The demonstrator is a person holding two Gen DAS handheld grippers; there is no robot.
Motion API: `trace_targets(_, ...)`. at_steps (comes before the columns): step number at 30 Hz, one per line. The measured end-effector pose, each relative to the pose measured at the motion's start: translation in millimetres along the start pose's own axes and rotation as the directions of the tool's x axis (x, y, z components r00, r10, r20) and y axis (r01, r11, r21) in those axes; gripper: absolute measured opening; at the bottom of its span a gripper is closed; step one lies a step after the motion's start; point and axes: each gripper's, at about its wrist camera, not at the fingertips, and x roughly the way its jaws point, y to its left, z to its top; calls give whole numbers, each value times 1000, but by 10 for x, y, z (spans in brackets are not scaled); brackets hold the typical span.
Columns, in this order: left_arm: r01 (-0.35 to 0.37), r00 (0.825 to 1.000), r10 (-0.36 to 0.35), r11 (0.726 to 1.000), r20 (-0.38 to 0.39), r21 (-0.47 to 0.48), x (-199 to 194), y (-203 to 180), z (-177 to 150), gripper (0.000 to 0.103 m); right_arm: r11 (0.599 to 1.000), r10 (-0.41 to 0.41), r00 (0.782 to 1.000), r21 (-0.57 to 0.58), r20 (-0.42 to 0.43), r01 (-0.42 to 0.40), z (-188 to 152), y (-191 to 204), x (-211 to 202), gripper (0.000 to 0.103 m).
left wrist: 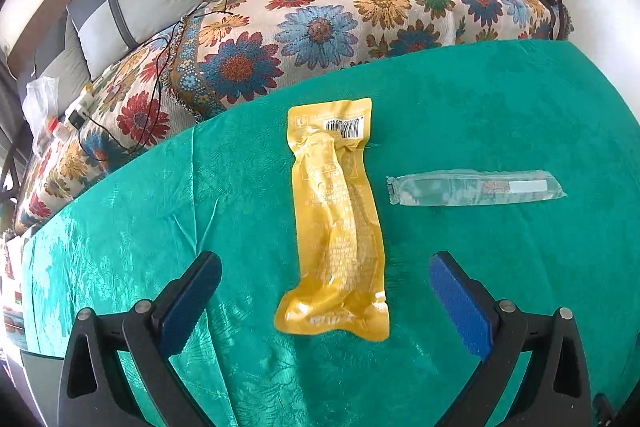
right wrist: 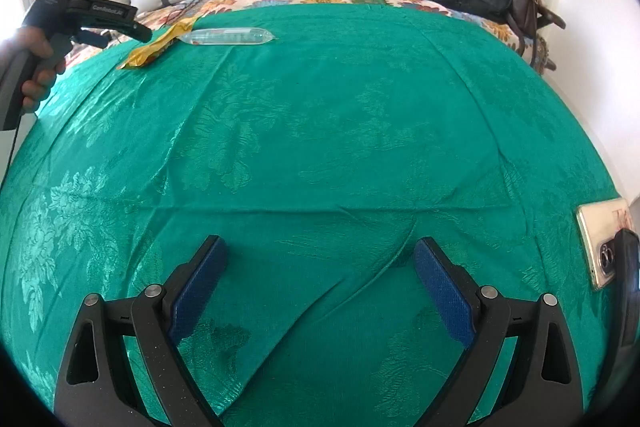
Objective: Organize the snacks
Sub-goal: 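Lower the open left gripper around the golden sausage pack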
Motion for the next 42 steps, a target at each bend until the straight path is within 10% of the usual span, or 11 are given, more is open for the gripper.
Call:
trace_targets(5, 51, 997, -57, 991, -53, -121, 298, 164, -22, 102, 1000, 0, 1000, 0, 0, 0, 1, -1, 2, 97)
trace_targets(12, 167, 986, -164, 961, 30, -220, 91, 419, -259, 44, 1000, 0, 1000, 0, 0, 0, 3, 6, 2, 97)
trace_targets(23, 156, 988, -153, 950, 33, -272, -740, 548, -1642, 44, 1000, 1, 1000, -1, -1, -1, 16, 18, 26, 97)
trace_targets(30, 106, 994, -106, 979, 6, -177, -1119, 144, -2603, 45, 1000, 1, 1000, -1, -1, -1, 16, 18, 25, 97)
trace_targets(34, 76, 997, -69, 978, 41, -196, -1055, 56, -2755, 79, 1000, 1, 1000, -1, -1, -1, 16, 18, 25, 97)
trace_targets(42, 53, 992, -23, 966, 120, -254, -881, 289, -2708, 103, 1000, 1, 1000, -1, -1, -1, 15, 18, 24, 97)
